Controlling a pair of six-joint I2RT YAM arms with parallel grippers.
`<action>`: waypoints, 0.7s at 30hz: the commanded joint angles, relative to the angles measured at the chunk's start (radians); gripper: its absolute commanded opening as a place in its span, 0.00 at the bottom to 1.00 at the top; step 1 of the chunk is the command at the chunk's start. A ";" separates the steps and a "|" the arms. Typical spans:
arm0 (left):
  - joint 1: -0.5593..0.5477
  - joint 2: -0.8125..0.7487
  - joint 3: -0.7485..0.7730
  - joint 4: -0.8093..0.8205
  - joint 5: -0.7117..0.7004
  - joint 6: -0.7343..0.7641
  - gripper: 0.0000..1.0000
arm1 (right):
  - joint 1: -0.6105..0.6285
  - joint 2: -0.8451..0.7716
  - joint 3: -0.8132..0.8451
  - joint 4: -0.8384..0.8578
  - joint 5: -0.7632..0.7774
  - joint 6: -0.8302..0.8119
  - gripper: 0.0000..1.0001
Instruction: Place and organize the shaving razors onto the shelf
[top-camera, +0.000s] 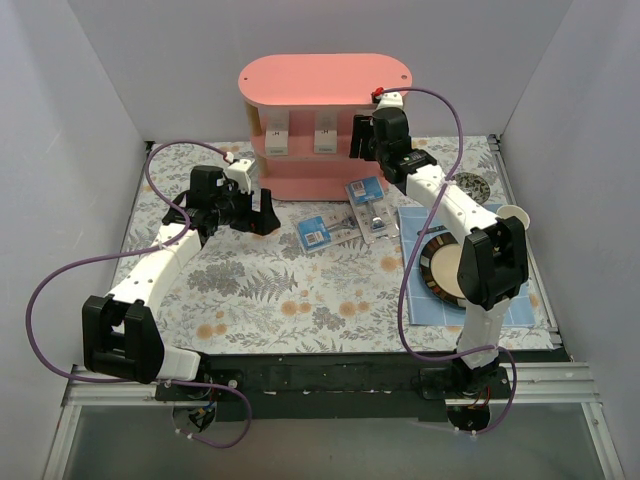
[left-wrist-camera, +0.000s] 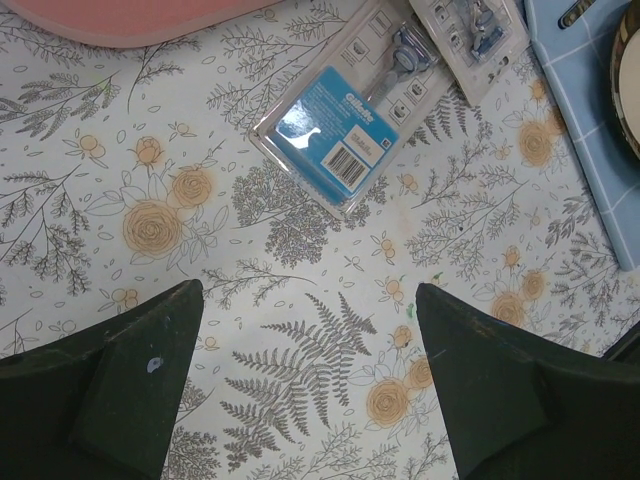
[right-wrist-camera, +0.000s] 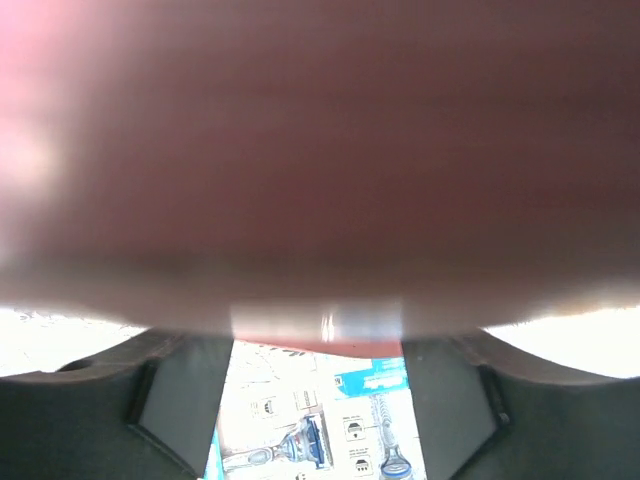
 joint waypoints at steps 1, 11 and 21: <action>0.006 -0.022 -0.011 0.035 0.021 -0.011 0.87 | 0.003 -0.030 0.001 0.016 0.027 0.015 0.68; 0.008 -0.025 -0.014 0.044 0.021 -0.018 0.87 | 0.001 -0.063 -0.051 0.015 0.045 -0.010 0.55; 0.014 -0.037 -0.029 0.044 0.025 -0.018 0.87 | -0.017 -0.097 -0.097 0.024 -0.010 -0.047 0.57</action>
